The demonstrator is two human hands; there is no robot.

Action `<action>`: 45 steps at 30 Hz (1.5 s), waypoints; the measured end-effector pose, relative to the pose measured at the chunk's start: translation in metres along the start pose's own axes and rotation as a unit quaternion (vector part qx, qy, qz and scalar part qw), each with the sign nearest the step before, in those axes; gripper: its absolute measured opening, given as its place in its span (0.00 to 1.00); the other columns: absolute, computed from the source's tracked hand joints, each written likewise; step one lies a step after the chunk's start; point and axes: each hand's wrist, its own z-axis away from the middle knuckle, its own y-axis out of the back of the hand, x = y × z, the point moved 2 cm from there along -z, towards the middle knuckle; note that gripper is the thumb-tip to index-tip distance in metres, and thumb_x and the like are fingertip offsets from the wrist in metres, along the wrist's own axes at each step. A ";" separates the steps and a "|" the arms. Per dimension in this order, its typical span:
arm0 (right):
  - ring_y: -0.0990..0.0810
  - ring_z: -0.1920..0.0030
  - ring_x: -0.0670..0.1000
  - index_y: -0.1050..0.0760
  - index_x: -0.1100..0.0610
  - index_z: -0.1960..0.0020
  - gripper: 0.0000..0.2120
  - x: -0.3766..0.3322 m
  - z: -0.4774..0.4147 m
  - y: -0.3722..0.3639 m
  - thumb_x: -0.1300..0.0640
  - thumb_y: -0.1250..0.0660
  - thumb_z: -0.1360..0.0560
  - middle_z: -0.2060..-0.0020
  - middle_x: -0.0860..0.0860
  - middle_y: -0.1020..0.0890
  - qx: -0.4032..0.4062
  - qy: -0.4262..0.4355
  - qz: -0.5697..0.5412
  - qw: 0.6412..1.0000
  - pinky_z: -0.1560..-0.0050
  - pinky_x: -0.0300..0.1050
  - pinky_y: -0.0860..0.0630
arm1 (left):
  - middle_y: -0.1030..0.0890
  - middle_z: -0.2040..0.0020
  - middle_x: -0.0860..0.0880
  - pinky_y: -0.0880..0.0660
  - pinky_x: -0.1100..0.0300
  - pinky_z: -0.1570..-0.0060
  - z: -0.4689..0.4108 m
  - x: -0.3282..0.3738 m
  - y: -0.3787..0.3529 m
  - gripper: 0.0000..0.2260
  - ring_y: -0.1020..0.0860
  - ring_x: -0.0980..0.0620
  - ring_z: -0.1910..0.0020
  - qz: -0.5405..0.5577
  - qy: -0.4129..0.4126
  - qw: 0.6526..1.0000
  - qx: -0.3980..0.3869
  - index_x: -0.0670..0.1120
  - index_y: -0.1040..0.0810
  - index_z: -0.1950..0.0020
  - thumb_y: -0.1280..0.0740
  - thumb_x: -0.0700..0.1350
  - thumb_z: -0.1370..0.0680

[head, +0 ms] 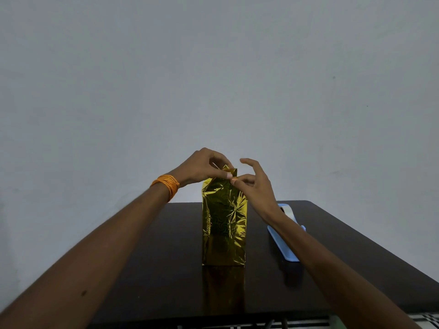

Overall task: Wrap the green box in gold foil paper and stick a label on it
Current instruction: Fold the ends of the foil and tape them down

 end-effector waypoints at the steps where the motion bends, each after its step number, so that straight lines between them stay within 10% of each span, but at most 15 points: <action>1: 0.16 0.53 0.44 0.34 0.50 0.28 0.27 0.000 0.000 0.000 0.58 0.28 0.23 0.58 0.50 0.14 -0.001 0.000 -0.001 1.000 0.50 0.32 0.25 | 0.16 0.53 0.48 0.22 0.61 0.55 -0.001 0.000 0.000 0.10 0.19 0.52 0.53 -0.001 0.000 1.000 0.008 0.45 0.15 0.47 0.26 0.48 0.26; 15: 0.17 0.48 0.43 0.35 0.52 0.26 0.30 -0.016 0.010 0.006 0.61 0.28 0.24 0.52 0.46 0.15 0.094 0.159 0.128 0.974 0.40 0.37 0.24 | 0.16 0.59 0.49 0.27 0.67 0.62 -0.004 0.005 -0.006 0.05 0.20 0.55 0.60 -0.019 0.025 0.996 0.086 0.43 0.14 0.56 0.26 0.45 0.26; 26: 0.17 0.50 0.43 0.36 0.51 0.26 0.31 -0.011 -0.002 -0.005 0.58 0.26 0.25 0.57 0.41 0.15 0.069 0.117 0.145 0.980 0.37 0.49 0.23 | 0.16 0.59 0.48 0.27 0.67 0.62 0.001 0.009 -0.005 0.05 0.20 0.54 0.59 -0.014 0.026 0.996 0.086 0.43 0.14 0.56 0.27 0.43 0.25; 45: 0.18 0.50 0.43 0.38 0.49 0.26 0.25 -0.013 -0.006 0.007 0.54 0.34 0.19 0.52 0.48 0.14 -0.028 0.010 0.051 0.998 0.50 0.32 0.26 | 0.16 0.55 0.49 0.28 0.70 0.59 -0.003 0.006 -0.002 0.06 0.21 0.57 0.58 -0.049 -0.018 0.997 0.050 0.43 0.15 0.51 0.28 0.44 0.24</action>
